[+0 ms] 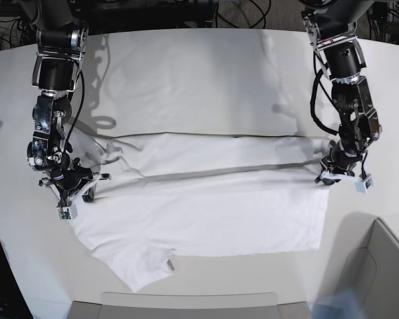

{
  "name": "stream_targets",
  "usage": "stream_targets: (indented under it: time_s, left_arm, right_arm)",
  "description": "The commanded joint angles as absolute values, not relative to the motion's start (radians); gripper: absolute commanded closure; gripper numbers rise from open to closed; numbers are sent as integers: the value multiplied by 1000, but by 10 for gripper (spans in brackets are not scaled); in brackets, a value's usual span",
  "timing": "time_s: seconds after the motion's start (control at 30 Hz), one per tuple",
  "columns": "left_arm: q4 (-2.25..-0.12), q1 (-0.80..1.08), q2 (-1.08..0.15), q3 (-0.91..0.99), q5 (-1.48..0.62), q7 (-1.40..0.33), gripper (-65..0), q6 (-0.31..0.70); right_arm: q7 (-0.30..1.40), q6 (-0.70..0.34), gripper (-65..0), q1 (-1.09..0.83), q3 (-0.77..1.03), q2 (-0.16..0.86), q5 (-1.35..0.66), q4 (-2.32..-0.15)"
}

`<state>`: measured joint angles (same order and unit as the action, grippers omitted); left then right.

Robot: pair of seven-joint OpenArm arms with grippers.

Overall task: Fold the T-shirt properly
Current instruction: 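Lift the shoulder edge with both grippers and fold it over the shirt body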

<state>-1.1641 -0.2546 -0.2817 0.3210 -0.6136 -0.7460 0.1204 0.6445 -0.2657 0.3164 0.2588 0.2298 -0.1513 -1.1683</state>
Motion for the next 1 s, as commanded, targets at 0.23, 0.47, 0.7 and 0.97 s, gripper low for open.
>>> stream_targets:
  time_s: [0.23,0.47,0.7,0.97]
  left_arm:
    - [-1202,-272,-337,321,-622,-707,-103,122]
    - [-1334,-220,-346,326,-622,-708,-177,122]
    - [-1511,-101,-341,386,-624,-710,-176,124]
    - [-1601,-7,-300,205,-621,-700,0,127]
  right_arm:
    - [599,-260,-86,352,263,246,-153,-1168]
    - [601,-262,-271,308,268,249,-153,-1326]
    - [657,-260,-274,174,280,249,-154,-1561]
    - [708,-260,-274,45,317,225,-154,-1583]
